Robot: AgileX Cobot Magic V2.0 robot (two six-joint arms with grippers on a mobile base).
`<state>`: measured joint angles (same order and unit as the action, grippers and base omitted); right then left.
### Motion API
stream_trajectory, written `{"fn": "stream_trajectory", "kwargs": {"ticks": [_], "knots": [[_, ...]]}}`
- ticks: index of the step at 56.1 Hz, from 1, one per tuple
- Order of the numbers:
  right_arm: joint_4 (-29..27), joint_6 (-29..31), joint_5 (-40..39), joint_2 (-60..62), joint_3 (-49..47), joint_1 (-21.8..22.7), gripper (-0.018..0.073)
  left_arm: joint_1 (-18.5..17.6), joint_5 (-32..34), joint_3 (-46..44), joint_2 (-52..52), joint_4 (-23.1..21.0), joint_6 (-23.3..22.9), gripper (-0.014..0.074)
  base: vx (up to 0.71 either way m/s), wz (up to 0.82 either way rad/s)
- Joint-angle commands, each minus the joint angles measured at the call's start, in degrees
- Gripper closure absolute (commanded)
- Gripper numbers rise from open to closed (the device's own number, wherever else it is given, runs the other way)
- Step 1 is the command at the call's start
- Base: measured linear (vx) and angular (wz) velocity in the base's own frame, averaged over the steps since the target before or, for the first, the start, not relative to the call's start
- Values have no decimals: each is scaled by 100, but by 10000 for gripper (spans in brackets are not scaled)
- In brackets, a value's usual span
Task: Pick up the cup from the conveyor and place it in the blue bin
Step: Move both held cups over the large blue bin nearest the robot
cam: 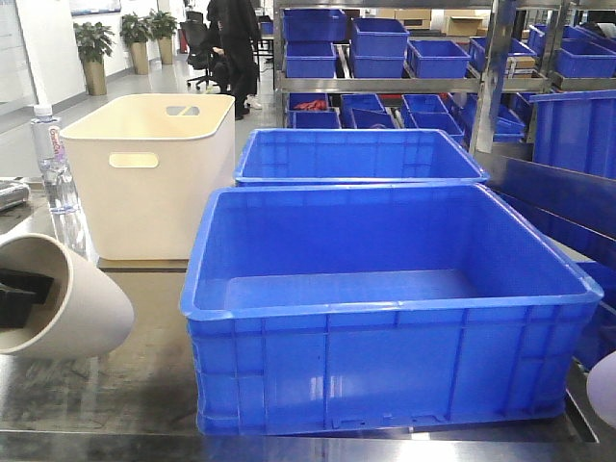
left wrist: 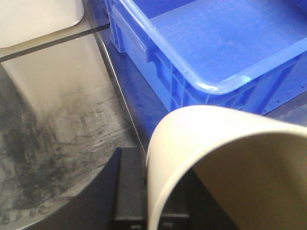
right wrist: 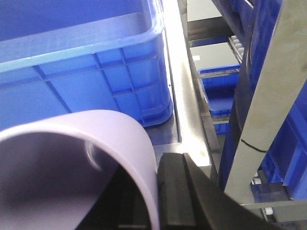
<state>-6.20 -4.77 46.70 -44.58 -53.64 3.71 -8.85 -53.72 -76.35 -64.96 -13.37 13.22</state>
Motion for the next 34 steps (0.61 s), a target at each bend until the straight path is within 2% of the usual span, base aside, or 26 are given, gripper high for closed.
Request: {"fn": "stream_trajectory", "kwargs": {"ticks": [1, 34], "knots": [[-7, 40, -552, 14, -173, 5, 568, -39, 426, -179, 133, -119, -16, 596, 0, 0], [-45, 20, -550, -285, -173, 0, 568, -39, 416, -179, 16, -126, -22, 596, 0, 0]]}}
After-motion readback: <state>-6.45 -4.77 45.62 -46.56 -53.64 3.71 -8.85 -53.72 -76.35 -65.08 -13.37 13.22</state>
